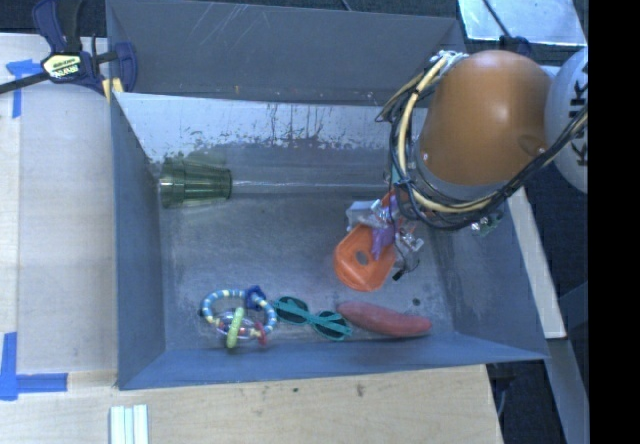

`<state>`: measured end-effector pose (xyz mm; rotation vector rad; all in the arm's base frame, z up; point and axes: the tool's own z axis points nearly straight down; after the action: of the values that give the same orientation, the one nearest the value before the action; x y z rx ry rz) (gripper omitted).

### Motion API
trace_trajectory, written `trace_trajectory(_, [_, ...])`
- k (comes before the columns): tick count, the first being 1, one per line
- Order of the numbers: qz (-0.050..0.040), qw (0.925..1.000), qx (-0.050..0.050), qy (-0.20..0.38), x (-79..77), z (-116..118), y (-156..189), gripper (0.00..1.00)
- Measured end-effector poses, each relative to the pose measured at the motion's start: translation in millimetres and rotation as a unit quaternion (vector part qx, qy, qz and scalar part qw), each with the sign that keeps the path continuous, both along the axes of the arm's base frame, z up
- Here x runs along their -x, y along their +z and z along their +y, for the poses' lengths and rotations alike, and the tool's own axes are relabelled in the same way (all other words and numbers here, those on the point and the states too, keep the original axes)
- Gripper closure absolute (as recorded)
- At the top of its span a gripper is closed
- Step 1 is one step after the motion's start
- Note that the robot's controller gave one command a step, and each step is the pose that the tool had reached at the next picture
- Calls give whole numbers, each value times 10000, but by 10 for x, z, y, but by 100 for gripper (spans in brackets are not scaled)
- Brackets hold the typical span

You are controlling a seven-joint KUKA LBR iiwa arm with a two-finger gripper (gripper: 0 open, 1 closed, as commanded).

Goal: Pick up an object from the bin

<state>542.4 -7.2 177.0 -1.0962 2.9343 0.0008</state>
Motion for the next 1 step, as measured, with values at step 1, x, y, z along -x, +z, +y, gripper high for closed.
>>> trace_trajectory(1, [1,10000,0,0,0,0,0,100])
